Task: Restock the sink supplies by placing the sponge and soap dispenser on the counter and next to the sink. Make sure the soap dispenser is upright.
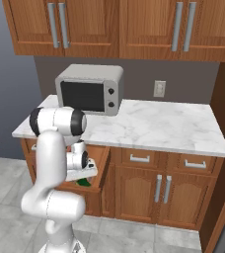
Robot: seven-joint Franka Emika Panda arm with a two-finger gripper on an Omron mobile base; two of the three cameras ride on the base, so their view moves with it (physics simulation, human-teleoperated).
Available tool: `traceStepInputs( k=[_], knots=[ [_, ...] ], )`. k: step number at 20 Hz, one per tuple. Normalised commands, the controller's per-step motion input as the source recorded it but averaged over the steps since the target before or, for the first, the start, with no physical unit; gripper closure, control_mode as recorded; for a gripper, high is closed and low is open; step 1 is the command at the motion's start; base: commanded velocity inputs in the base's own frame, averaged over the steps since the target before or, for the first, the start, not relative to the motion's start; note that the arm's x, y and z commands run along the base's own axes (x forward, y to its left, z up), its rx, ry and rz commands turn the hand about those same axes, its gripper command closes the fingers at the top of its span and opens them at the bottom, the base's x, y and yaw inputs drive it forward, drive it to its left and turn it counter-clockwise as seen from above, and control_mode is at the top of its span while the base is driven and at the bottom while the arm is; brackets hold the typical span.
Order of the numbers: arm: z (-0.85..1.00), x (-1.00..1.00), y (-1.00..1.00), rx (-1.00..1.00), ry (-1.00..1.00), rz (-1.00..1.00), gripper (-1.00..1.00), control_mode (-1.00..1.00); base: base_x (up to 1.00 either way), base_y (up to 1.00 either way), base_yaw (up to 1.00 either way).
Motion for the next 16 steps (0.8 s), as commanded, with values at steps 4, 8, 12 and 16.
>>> traceStepInputs(
  k=[4,8,12,16],
  knots=[
    [-0.29,0.00,-0.10,0.00,0.00,0.01,-1.00,-1.00,0.00,0.00,0.00],
    [-0.30,-0.06,0.00,0.00,0.00,0.02,-1.00,-1.00,0.00,0.00,0.00],
    [-0.35,-0.32,0.00,0.00,0.00,0.03,1.00,-1.00,0.00,0.00,0.00],
    [-0.23,-0.41,0.00,0.00,0.00,0.01,1.00,-1.00,0.00,0.00,0.00]
  ],
)
